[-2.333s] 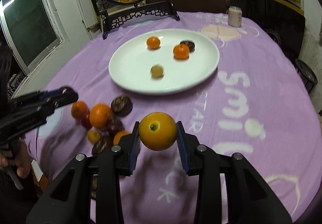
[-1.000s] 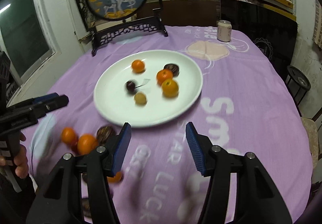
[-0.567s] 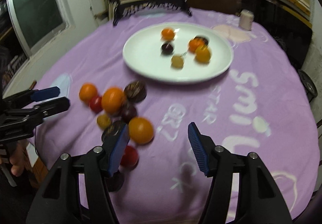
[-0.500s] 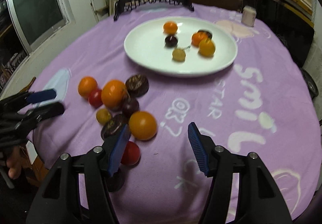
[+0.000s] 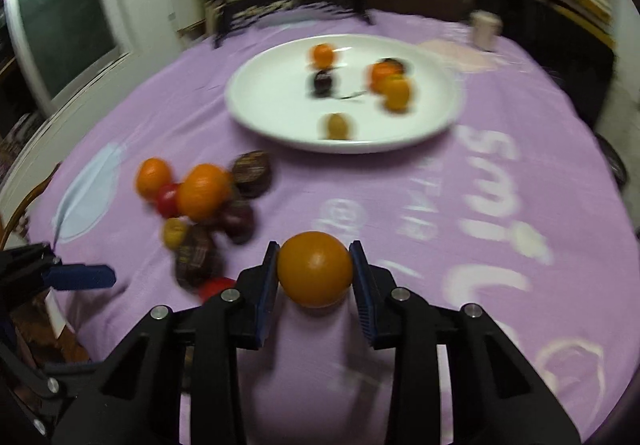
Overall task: Organize fruits
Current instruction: 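Grasp an orange with the right tool while the left tool grasps a dark plum, then release the orange and dark plum onto the plate with both tools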
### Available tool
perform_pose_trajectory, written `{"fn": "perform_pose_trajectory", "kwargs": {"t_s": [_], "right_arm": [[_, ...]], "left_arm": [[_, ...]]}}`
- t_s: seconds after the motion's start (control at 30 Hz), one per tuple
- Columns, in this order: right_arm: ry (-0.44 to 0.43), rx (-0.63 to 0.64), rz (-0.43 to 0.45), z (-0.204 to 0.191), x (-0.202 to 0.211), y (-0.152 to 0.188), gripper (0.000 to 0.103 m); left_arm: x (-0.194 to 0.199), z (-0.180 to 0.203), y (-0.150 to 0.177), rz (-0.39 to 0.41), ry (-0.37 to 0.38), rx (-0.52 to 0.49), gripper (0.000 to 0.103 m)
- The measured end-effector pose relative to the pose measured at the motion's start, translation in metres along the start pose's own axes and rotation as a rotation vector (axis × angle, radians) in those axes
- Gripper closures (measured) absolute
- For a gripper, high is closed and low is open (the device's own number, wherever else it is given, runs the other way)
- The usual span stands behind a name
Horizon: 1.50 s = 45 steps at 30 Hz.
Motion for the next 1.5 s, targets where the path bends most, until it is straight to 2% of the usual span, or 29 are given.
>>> {"fn": "perform_pose_trajectory", "kwargs": {"t_s": [0.1,0.27,0.33,0.37,0.57,0.8,1.0,1.13,1.37,1.5], "right_arm": [[0.001,-0.057,0.012,0.023,0.013,0.007,0.068],[-0.029,-0.094,0.026,0.037,0.025,0.016,0.068],[-0.036,-0.100,0.029,0.039,0.027,0.017,0.068],[-0.039,-0.105,0.028,0.040,0.027,0.018,0.068],[-0.059,-0.114,0.030,0.041,0.028,0.020,0.068],[-0.058,-0.102,0.021,0.036,0.023,0.016,0.068],[-0.074,-0.053,0.022,0.020,0.019,-0.003,0.068],[-0.073,-0.027,0.034,0.014,0.009,-0.035,0.068],[-0.082,-0.029,0.030,0.007,-0.025,-0.118,0.068],[-0.020,-0.002,0.037,0.004,-0.059,-0.157,0.068]], "left_arm": [[-0.014,0.016,-0.002,-0.033,0.017,-0.025,0.026],[-0.040,0.026,-0.004,-0.090,0.013,-0.019,0.031],[-0.045,0.028,-0.005,-0.086,-0.019,-0.033,0.044],[-0.047,0.030,-0.006,-0.089,-0.035,-0.048,0.061],[-0.041,0.025,-0.006,-0.079,-0.054,-0.033,0.061],[-0.013,0.005,-0.023,-0.003,-0.081,-0.011,0.061],[0.003,-0.030,-0.061,0.066,-0.138,0.018,0.061],[0.003,-0.057,-0.102,0.110,-0.185,0.034,0.061],[-0.035,-0.108,-0.201,0.116,-0.247,0.093,0.061],[-0.063,-0.138,-0.237,0.104,-0.243,0.156,0.061]]}}
Point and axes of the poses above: each gripper's, at about its wrist camera, not at the fingertips, and x roughly against the way its jaws point, z to its right, y to its underside, the point moved 8 cm from there along -x, roughly the way its jaws point, and after that the axes turned 6 degrees about -x, right-handed, at the moved point
